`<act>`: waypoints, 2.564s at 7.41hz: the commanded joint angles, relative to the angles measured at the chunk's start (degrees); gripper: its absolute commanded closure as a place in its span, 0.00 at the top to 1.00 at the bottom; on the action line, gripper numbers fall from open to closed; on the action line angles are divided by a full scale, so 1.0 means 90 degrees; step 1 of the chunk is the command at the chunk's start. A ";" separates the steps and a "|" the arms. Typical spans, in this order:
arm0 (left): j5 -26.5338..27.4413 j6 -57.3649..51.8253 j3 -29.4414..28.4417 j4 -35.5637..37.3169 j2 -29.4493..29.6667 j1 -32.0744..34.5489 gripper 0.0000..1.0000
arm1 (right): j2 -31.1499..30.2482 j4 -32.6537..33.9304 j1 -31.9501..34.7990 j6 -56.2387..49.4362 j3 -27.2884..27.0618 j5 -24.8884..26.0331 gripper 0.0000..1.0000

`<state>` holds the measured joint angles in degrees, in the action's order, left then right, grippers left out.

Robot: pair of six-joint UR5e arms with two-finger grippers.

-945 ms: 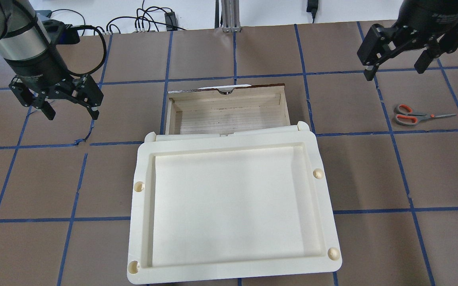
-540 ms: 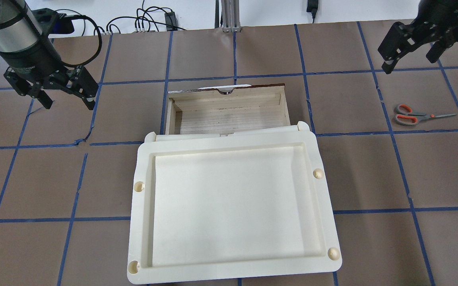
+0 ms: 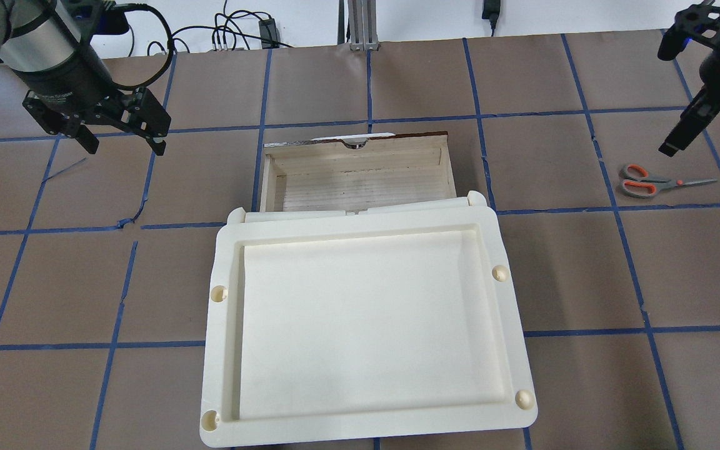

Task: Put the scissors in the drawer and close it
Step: 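Move the right gripper down over the orange-handled scissors, then lower the right gripper and grasp the scissors, then lift them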

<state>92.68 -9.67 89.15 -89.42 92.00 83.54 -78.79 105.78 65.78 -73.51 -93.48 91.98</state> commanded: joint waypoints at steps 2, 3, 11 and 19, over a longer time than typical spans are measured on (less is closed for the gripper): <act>-0.0413 0.0029 0.0074 0.0043 0.0012 0.0141 1.00 | 0.1036 0.1398 -0.0803 -0.2599 -0.0239 -0.0034 0.97; -0.0396 0.0193 0.0075 0.0043 0.0003 0.0258 1.00 | 0.1329 0.1749 -0.0863 -0.3841 -0.0248 -0.0170 0.95; -0.0376 0.0137 0.0133 0.0034 -0.0007 0.0288 1.00 | 0.2123 0.3100 -0.0961 -0.5924 -0.0766 -0.0445 0.95; -0.0308 0.0166 0.0124 0.0043 -0.0017 0.0279 1.00 | 0.2240 0.3120 -0.0971 -0.6178 -0.0717 -0.0366 0.41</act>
<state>89.53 -8.20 90.58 -89.05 91.85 86.08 -58.68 133.86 57.08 -129.16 -99.95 88.58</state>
